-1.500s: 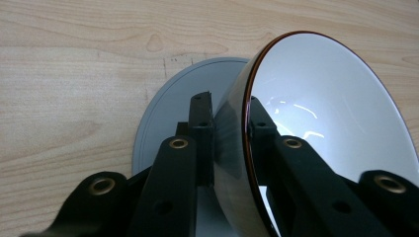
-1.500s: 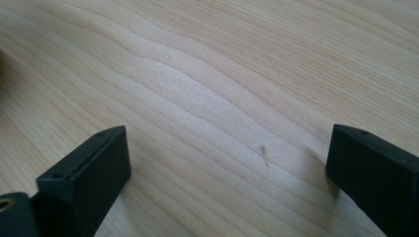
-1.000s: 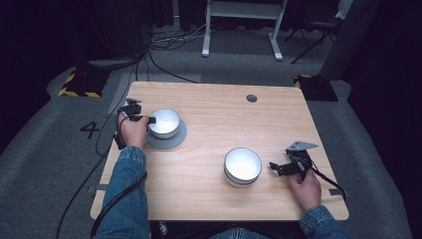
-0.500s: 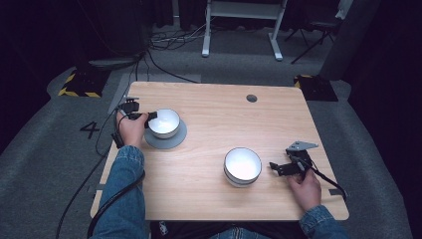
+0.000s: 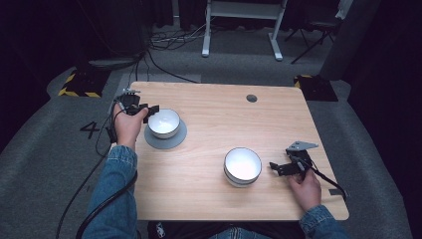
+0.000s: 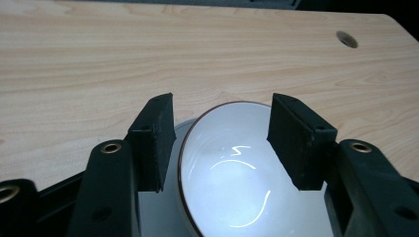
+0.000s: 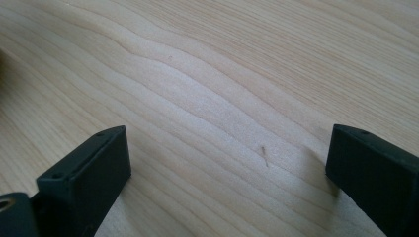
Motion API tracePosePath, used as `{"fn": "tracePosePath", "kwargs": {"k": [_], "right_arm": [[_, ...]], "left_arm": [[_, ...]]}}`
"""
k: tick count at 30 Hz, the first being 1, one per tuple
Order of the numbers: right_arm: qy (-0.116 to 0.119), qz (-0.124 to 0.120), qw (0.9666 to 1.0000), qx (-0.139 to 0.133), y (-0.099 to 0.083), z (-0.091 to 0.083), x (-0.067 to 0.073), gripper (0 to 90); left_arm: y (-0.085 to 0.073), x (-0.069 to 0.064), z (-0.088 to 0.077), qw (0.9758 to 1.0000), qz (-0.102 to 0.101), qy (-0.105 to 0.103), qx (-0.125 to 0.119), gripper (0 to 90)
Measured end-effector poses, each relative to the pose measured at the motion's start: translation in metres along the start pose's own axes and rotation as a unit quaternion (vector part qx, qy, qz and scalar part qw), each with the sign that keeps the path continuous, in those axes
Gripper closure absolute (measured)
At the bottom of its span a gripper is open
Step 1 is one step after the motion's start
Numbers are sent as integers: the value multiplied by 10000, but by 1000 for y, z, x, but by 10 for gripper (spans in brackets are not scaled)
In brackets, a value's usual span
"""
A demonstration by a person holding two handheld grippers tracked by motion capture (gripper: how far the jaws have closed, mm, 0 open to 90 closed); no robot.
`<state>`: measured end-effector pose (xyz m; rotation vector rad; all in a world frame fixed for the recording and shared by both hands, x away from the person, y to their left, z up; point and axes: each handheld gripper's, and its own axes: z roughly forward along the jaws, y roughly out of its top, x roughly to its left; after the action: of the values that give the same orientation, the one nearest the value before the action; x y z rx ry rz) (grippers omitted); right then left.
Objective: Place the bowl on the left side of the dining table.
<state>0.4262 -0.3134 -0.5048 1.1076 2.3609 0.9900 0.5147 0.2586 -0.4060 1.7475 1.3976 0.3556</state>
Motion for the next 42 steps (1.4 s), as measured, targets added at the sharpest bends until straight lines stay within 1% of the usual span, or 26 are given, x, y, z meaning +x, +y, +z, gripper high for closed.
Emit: {"fn": "tracePosePath", "kwargs": {"k": [1,2,3,4,7,9,10,11,12,13,15,16,18,19,20,22,24,25,28,31,37,38,39,40,41,42], "right_arm": [[0,0,10000,0,0,0,0,36],[0,1,10000,0,0,0,0,36],[0,1,10000,1,0,0,0,36],[1,2,10000,0,0,0,0,36],[0,2,10000,0,0,0,0,36],[0,1,10000,1,0,0,0,36],[0,2,10000,1,0,0,0,36],[0,2,10000,1,0,0,0,36],[1,2,10000,0,0,0,0,36],[1,2,10000,0,0,0,0,36],[1,2,10000,0,0,0,0,36],[0,2,10000,0,0,0,0,36],[0,3,10000,1,0,0,0,36],[0,3,10000,1,0,0,0,36],[1,1,10000,1,0,0,0,36],[0,2,10000,1,0,0,0,36],[0,1,10000,1,0,0,0,36],[0,1,10000,1,0,0,0,36],[-1,0,10000,1,0,0,0,37],[0,2,10000,0,0,0,0,36],[0,0,10000,-1,0,0,0,36],[0,0,10000,0,0,0,0,36],[1,1,10000,0,0,0,0,36],[0,3,10000,0,0,0,0,36],[0,3,10000,0,0,0,0,36],[1,3,10000,0,0,0,0,36]], "left_arm": [[0,0,0,10000,0,0,0,440],[4,-4,-6,9998,217,-17,-31,441],[4,-4,-6,9998,217,-17,-31,441],[8,-8,-12,9991,417,-90,-71,441],[11,-15,-20,9976,603,-308,-139,442],[12,-19,-25,9958,820,-404,-104,442],[12,-21,-27,9946,946,-412,-96,441],[12,-21,-27,9946,946,-412,-96,440],[11,-24,-33,9924,1140,-462,-57,440],[11,-24,-33,9924,1140,-462,-57,441],[8,-28,-39,9900,1282,-580,-89,440],[4,-32,-46,9880,1352,-738,-82,441],[-2,-37,-54,9849,1477,-891,-125,440],[-2,-37,-54,9849,1477,-891,-125,440],[-7,-41,-61,9830,1521,-1006,-217,441],[-10,-43,-64,9825,1522,-1043,-245,440],[-15,-48,-70,9799,1653,-1065,-332,440],[-17,-50,-72,9792,1664,-1104,-366,439],[-24,-54,-75,9780,1683,-1148,-439,435],[-29,-56,-76,9783,1644,-1159,-488,431],[-40,-55,-75,9773,1567,-1293,-596,406],[-45,-52,-72,9775,1416,-1382,-734,404],[-45,-52,-72,9775,1416,-1382,-734,413],[-48,-48,-69,9788,1329,-1377,-729,421],[-48,-48,-69,9788,1329,-1377,-729,417],[-49,-48,-67,9796,1367,-1300,-698,417]]}}
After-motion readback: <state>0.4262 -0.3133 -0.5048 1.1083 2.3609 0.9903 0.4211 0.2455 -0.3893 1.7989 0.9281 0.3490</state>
